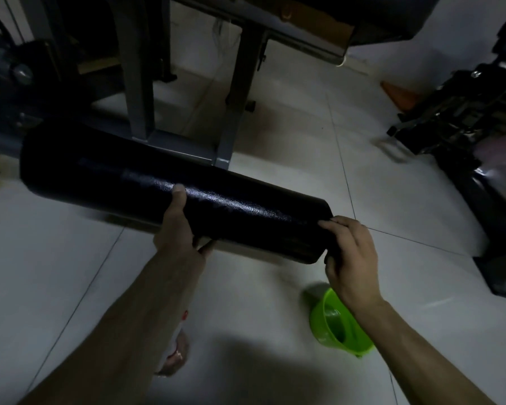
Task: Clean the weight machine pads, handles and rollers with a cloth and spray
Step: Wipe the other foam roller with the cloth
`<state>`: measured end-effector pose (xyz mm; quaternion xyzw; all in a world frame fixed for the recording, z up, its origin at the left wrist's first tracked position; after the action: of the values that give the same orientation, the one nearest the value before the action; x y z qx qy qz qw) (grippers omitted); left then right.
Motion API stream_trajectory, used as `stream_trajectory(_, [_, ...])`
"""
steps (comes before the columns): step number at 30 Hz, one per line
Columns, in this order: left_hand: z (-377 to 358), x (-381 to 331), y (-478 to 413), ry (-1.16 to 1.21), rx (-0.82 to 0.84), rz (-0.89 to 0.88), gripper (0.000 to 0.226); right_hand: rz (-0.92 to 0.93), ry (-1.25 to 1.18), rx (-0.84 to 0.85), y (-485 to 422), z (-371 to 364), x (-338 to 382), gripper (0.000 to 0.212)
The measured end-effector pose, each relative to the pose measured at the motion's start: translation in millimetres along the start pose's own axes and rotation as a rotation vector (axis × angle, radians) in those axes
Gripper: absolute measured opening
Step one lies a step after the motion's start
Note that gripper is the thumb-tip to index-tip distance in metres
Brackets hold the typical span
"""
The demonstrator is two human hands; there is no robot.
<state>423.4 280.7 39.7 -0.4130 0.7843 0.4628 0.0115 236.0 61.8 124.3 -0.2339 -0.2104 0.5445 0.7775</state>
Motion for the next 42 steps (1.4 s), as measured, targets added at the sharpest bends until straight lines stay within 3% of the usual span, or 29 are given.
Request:
stream_trajectory(3, [-3.7, 0.2, -0.7, 0.013, -0.015, 0.003, 0.087, 0.021, -0.070, 0.002, -14.7, -13.3, 34.2, 0.069])
stream_trajectory(6, [-7.3, 2.6, -3.1, 0.045, 0.009, 0.022, 0.101, 0.107, -0.167, 0.097, -53.1, -38.3, 100.7, 0.059])
stream_trajectory(9, [-11.1, 1.5, 1.5, 0.000, 0.132, 0.044, 0.086, 0.251, -0.131, 0.219, -79.9, -61.3, 156.9, 0.051])
stream_trajectory(13, [4.6, -5.9, 2.5, 0.045, -0.011, -0.054, 0.086, 0.325, -0.069, 0.217, -69.1, -46.8, 126.7, 0.046])
stream_trajectory(16, [14.4, -33.1, 0.9, 0.078, -0.076, -0.096, 0.074, 0.221, -0.017, 0.129, -47.8, -23.5, 74.3, 0.061])
stream_trajectory(19, [26.9, -59.4, -9.1, 0.140, -0.091, -0.102, 0.061, 0.118, -0.062, 0.104, -45.1, -22.8, 77.5, 0.067])
stream_trajectory(22, [34.8, -72.6, -11.3, 0.137, -0.064, -0.088, 0.055, 0.159, -0.133, 0.099, -64.4, -40.8, 125.7, 0.070])
stream_trajectory(28, [33.3, -75.2, -2.9, 0.195, 0.071, -0.001, 0.043, 0.423, -0.231, 0.144, -123.9, -98.1, 276.0, 0.051])
stream_trajectory(31, [25.6, -78.0, -2.3, 0.242, 0.135, 0.084, 0.050, 0.433, -0.254, 0.209, -148.4, -119.2, 321.3, 0.065])
stream_trajectory(33, [34.8, -85.8, -11.3, 0.208, 0.044, 0.043, 0.057, 0.463, -0.240, 0.241, -152.3, -115.9, 314.6, 0.066])
stream_trajectory(35, [43.0, -104.9, -11.6, 0.171, -0.036, -0.030, 0.048, 0.496, -0.204, 0.246, -142.5, -100.8, 285.1, 0.068])
stream_trajectory(39, [51.2, -141.8, -17.1, 0.180, -0.048, -0.073, 0.040, 0.399, -0.167, 0.229, -115.6, -67.0, 219.0, 0.072])
stream_trajectory(42, [53.7, -149.8, -18.7, 0.192, -0.025, -0.059, 0.043, 0.336, -0.196, 0.208, -117.5, -72.4, 227.3, 0.073])
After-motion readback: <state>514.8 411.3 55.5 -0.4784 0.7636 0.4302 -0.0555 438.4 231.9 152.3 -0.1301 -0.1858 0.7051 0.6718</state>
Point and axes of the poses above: each hand's wrist, its own y-axis away from the middle knuckle, its own z-axis out of the back of the hand, x = y × z, the point moved 6 cm from there along -y, towards the middle knuckle, and after that the axes turned 10 degrees about y, right-handed, at the moved point
